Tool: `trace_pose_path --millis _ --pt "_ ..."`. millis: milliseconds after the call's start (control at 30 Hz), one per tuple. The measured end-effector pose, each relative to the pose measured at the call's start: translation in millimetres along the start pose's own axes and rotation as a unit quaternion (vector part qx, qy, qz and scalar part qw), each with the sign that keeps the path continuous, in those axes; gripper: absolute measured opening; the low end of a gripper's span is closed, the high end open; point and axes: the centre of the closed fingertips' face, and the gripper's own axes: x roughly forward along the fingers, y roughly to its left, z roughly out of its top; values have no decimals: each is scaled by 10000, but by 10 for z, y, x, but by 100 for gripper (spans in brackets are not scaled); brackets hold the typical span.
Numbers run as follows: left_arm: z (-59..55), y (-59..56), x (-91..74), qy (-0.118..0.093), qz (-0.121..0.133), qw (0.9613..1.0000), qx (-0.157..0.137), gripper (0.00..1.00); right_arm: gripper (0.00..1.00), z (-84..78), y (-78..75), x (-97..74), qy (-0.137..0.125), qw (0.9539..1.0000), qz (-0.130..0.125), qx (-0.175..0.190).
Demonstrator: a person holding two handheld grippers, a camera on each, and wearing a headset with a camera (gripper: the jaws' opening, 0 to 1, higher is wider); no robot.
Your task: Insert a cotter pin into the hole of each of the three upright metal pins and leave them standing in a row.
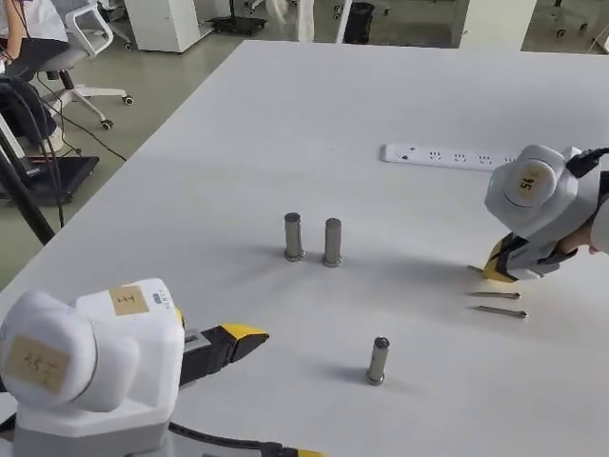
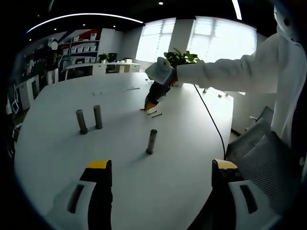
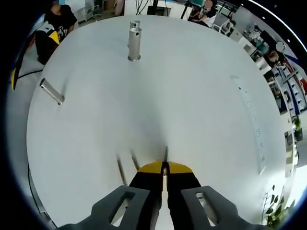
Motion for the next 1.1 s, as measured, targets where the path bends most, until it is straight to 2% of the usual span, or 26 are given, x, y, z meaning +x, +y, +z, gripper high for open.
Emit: trace_pose_path --millis 167,300,433,500,633,667,700,733,767,867,900,933,1100 --pt "-1 -2 -10 -18 24 10000 -36 83 0 -15 41 -22 -48 9997 70 235" --pt "28 -16 -13 -47 18 10000 -19 81 0 20 122 -111 -131 9999 7 47" --pt "69 -36 -10 -82 0 10000 -3 80 0 87 168 -261 -297 9995 -100 -103" --pt "91 -51 -5 -81 0 10000 25 79 0 140 195 -353 -483 9988 -111 38" --pt "137 -65 0 -126 14 9999 47 78 0 196 253 -559 -686 9975 -183 -71" --pt "151 -48 7 -161 67 9998 47 77 0 225 277 -611 -779 9968 -179 -99" --pt "158 -32 16 -193 119 9997 9 75 0 308 332 -684 -1020 9940 -141 -365" --pt "153 -24 35 -199 156 9996 -108 73 0 342 366 -736 -1123 9924 -154 -469" --pt "155 -27 48 -212 155 9995 -149 70 0 334 427 -805 -1105 9927 -161 -452" --pt "181 -58 85 -265 153 9994 -163 68 0 411 561 -944 -1268 9892 -186 -710" --pt "192 -69 96 -273 153 9993 -182 68 0 407 529 -934 -1298 9885 -196 -745" --pt "210 -83 111 -290 149 9993 -207 68 0 441 581 -995 -1356 9867 -219 -863" --pt "323 -189 187 -444 19 9984 -359 64 0 648 894 -1259 -1867 9775 -234 -952"
